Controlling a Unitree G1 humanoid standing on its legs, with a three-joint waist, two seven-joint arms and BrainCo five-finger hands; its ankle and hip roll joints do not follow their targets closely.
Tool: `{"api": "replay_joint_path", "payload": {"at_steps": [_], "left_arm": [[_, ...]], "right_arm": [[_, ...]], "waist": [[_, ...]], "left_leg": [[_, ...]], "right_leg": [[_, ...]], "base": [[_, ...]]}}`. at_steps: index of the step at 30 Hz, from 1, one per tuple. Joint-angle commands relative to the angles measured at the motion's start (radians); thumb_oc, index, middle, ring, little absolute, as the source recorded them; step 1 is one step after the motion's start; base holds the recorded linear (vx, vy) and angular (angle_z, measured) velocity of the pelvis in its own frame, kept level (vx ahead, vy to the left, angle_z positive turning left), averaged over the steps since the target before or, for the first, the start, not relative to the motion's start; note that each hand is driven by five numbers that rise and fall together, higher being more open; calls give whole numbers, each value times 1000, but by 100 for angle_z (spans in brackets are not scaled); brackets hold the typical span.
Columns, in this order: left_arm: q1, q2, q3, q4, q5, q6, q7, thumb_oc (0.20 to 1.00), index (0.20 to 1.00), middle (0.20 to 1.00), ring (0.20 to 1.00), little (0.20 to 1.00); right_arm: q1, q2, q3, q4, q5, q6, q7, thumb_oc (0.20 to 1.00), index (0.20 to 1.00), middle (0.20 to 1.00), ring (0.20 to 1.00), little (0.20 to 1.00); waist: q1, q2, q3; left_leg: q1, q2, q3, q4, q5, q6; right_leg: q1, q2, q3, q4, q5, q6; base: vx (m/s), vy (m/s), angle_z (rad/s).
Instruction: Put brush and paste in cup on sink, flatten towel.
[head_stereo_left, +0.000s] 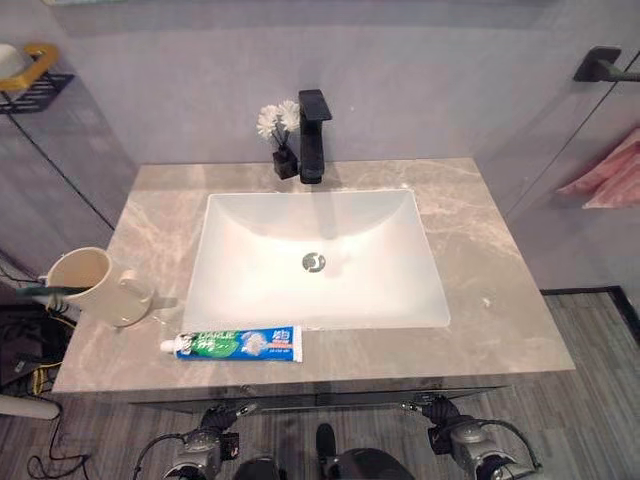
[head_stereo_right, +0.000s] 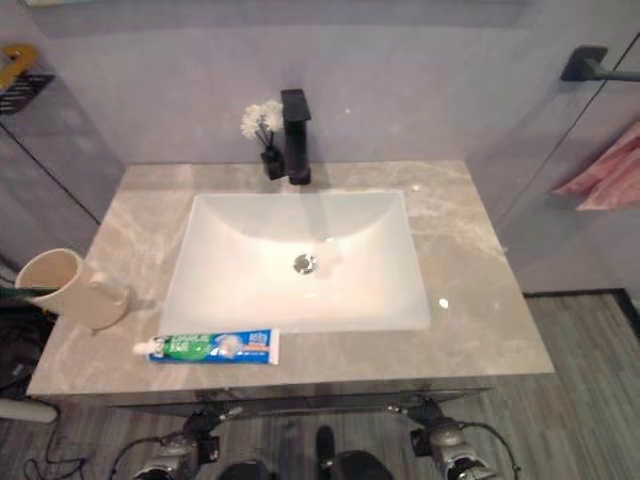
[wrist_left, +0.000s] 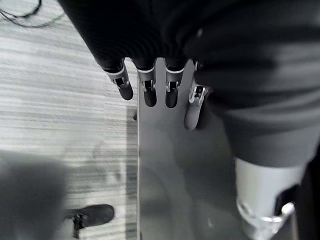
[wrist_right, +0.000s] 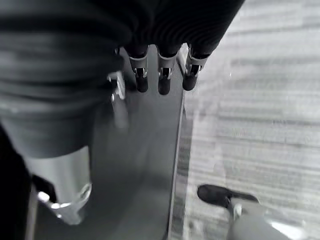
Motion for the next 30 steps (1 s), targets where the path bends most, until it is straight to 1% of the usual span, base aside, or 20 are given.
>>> {"api": "replay_joint_path", "payload": {"at_steps": [1, 3, 4, 6, 8, 13, 16, 18, 19, 20, 21, 22, 23, 24, 25, 26, 27, 28, 29, 30], "left_arm": [[-118, -47, -32, -59, 29, -69, -22, 1000, 1000, 1000, 1000, 1000], [-110, -53, -37, -51, 33, -72, -18, 1000, 1000, 1000, 1000, 1000], [-104, -53, -38, -46, 31, -73, -12, 1000, 1000, 1000, 1000, 1000], [-88, -40, -42, -62, 57, -77, -19, 1000, 1000, 1000, 1000, 1000], [-79, -33, -38, -67, 64, -80, -21, 1000, 1000, 1000, 1000, 1000], [-78, -27, -33, -61, 72, -81, -24, 1000, 1000, 1000, 1000, 1000], [-77, -25, -28, -59, 79, -81, -28, 1000, 1000, 1000, 1000, 1000], [-82, -27, -24, -53, 81, -84, -26, 1000, 1000, 1000, 1000, 1000], [-82, -27, -24, -53, 81, -84, -26, 1000, 1000, 1000, 1000, 1000], [-84, -28, -22, -49, 82, -88, -27, 1000, 1000, 1000, 1000, 1000], [-86, -26, -22, -48, 79, -88, -27, 1000, 1000, 1000, 1000, 1000], [-89, -23, -24, -52, 70, -88, -32, 1000, 1000, 1000, 1000, 1000], [-87, -22, -20, -63, 33, -88, -41, 1000, 1000, 1000, 1000, 1000], [-83, -21, -21, -74, 13, -86, -51, 1000, 1000, 1000, 1000, 1000], [-75, -22, -19, -83, 3, -86, -53, 1000, 1000, 1000, 1000, 1000], [-62, -26, -21, -101, -4, -91, -46, 1000, 1000, 1000, 1000, 1000], [-50, -30, -17, -113, -16, -95, -39, 1000, 1000, 1000, 1000, 1000], [-38, -31, -21, -120, -12, -93, -42, 1000, 1000, 1000, 1000, 1000], [-19, -25, -30, -132, 10, -96, -33, 1000, 1000, 1000, 1000, 1000], [-16, -18, -23, -146, 16, -101, -21, 1000, 1000, 1000, 1000, 1000]], "right_arm": [[-12, -49, -29, -21, 4, -42, -21, 1000, 1000, 1000, 1000, 1000], [-3, -47, -29, -17, 4, -44, -17, 1000, 1000, 1000, 1000, 1000], [3, -36, -26, -14, -5, -46, -18, 1000, 1000, 1000, 1000, 1000], [11, -16, -21, -15, -29, -50, -23, 1000, 1000, 1000, 1000, 1000], [17, -2, -15, -24, -37, -52, -18, 1000, 1000, 1000, 1000, 1000], [18, 5, 8, -32, -74, -54, -14, 1000, 1000, 1000, 1000, 1000], [19, 0, 19, -65, -96, -54, -16, 1000, 1000, 1000, 1000, 1000], [9, 0, 24, -76, -107, -56, -24, 1000, 1000, 1000, 1000, 1000], [8, 0, 24, -76, -107, -56, -24, 1000, 1000, 1000, 1000, 1000], [-4, 1, 28, -81, -107, -59, -29, 1000, 1000, 1000, 1000, 1000], [-11, 4, 29, -81, -103, -60, -30, 1000, 1000, 1000, 1000, 1000], [-14, 6, 31, -84, -98, -61, -33, 1000, 1000, 1000, 1000, 1000], [-14, 9, 30, -91, -87, -63, -36, 1000, 1000, 1000, 1000, 1000], [-17, 12, 27, -98, -78, -63, -38, 1000, 1000, 1000, 1000, 1000], [-18, 14, 23, -104, -76, -62, -41, 1000, 1000, 1000, 1000, 1000], [-16, 15, 21, -115, -80, -61, -41, 1000, 1000, 1000, 1000, 1000], [-18, 19, 23, -122, -85, -60, -38, 1000, 1000, 1000, 1000, 1000], [-18, 20, 28, -126, -88, -59, -34, 1000, 1000, 1000, 1000, 1000], [-16, 23, 46, -129, -106, -56, -18, 1000, 1000, 1000, 1000, 1000], [-18, 18, 60, -132, -118, -53, -10, 1000, 1000, 1000, 1000, 1000]], "waist": [[-25, 23, -5], [-15, 36, -6], [-10, 40, -7], [-14, 58, -13], [-14, 73, -12], [-13, 78, -10], [-16, 78, -5], [-18, 67, 5], [-17, 67, 6], [-17, 54, 7], [-18, 49, 7], [-26, 50, 6], [-31, 54, 7], [-28, 58, 9], [-18, 61, 13], [6, 66, 20], [36, 73, 19], [50, 68, 14], [77, 46, -1], [85, 34, -1]], "left_leg": [[37, 81, 82, -354, 148, 32], [49, 75, 22, -445, 165, 28], [51, 58, -9, -429, 169, 21], [104, 23, 12, -497, 130, 41], [127, -2, 28, -530, 128, 56], [142, -18, 44, -549, 124, 68], [141, -39, 59, -542, 109, 83], [133, -54, 77, -538, 100, 92], [133, -54, 78, -538, 100, 92], [127, -62, 97, -538, 99, 96], [118, -62, 99, -535, 99, 96], [104, -58, 84, -531, 99, 96], [93, -51, 65, -525, 103, 100], [83, -40, 59, -517, 106, 100], [74, -24, 61, -503, 106, 100], [68, -3, 76, -493, 109, 97], [56, 18, 93, -495, 124, 90], [49, 23, 96, -499, 133, 86], [31, 28, 106, -489, 140, 72], [9, 38, 90, -459, 146, 56]], "right_leg": [[-21, -122, -3, 49, 5, 159], [-19, -127, 5, 69, -15, 170], [-29, -133, 12, 86, -16, 167], [-33, -144, 32, 93, -6, 187], [-36, -155, 52, 89, 2, 200], [-36, -166, 68, 75, 14, 214], [-48, -180, 93, 69, 32, 230], [-70, -191, 121, 53, 77, 254], [-70, -190, 123, 53, 77, 254], [-86, -195, 153, 21, 134, 272], [-96, -195, 181, 7, 160, 281], [-105, -193, 255, 6, 184, 293], [-114, -186, 310, 23, 192, 291], [-117, -195, 295, 37, 178, 282], [-102, -221, 234, 39, 155, 270], [-77, -255, 134, 43, 127, 253], [-50, -286, 10, 64, 91, 242], [-33, -286, -12, 71, 81, 241], [10, -290, -45, 24, 70, 254], [4, -288, -53, 3, 64, 259]], "base": [[119, 131, 26], [131, 145, 17], [113, 197, -46], [93, 288, -47], [25, 303, -10], [-22, 148, -15], [-64, 154, -27], [-89, 105, -22], [-105, 63, -24], [-107, 18, -33], [-136, -19, -45], [-89, -76, -49], [-82, -94, -36], [-85, -90, 18], [-120, -95, 34], [-166, -97, 31], [-175, -103, -20], [-166, -194, -43], [-139, -336, -58], [-99, -299, -48]]}}
